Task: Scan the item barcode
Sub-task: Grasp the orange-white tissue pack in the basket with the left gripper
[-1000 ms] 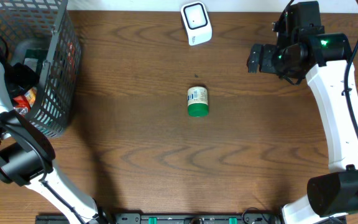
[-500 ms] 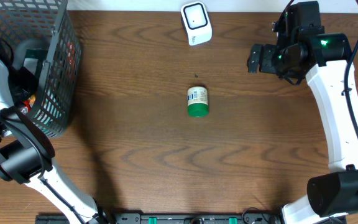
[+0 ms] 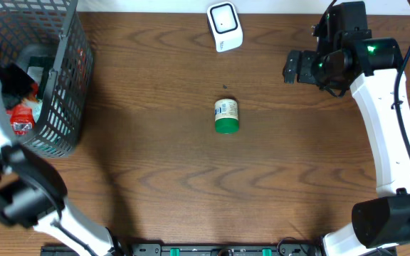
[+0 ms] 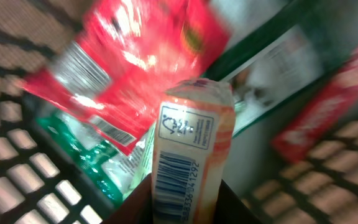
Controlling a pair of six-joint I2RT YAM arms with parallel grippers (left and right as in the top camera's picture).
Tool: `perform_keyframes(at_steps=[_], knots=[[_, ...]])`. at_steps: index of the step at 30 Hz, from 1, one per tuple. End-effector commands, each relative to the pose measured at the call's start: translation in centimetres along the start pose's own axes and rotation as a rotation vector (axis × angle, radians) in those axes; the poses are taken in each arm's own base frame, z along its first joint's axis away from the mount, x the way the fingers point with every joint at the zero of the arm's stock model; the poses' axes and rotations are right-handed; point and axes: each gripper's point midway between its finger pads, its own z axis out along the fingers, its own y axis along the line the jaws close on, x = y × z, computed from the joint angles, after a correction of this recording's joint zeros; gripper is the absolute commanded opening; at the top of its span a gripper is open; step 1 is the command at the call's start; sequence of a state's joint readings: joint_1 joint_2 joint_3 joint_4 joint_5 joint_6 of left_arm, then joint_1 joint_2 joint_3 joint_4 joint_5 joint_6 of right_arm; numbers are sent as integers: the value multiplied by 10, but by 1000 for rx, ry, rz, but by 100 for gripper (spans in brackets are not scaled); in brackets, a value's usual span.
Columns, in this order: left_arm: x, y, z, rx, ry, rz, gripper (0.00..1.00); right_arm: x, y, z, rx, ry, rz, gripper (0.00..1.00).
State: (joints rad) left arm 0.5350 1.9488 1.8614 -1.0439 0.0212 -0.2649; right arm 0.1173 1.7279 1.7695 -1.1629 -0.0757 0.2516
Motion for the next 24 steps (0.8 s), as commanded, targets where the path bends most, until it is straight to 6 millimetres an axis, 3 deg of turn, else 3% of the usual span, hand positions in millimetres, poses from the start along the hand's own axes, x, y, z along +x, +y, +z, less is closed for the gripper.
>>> perform_keyframes(at_steps=[1, 6, 10, 12, 16, 24], knots=[[-28, -2, -95, 74, -240, -16, 26, -4, 3, -3, -8, -11, -12, 99], [-22, -7, -176, 150, -412, -5, 27, -4, 3, -3, -8, -11, -12, 99], [9, -32, -230, 276, -471, 62, 27, -4, 3, -3, -8, -11, -12, 99], [28, -43, -244, 312, -469, 104, 27, -4, 3, -3, -8, -11, -12, 99], [81, -75, -252, 370, -373, 240, 27, -4, 3, -3, -8, -11, -12, 99], [171, -143, -220, 433, -151, 479, 27, -4, 3, -3, -8, -11, -12, 99]])
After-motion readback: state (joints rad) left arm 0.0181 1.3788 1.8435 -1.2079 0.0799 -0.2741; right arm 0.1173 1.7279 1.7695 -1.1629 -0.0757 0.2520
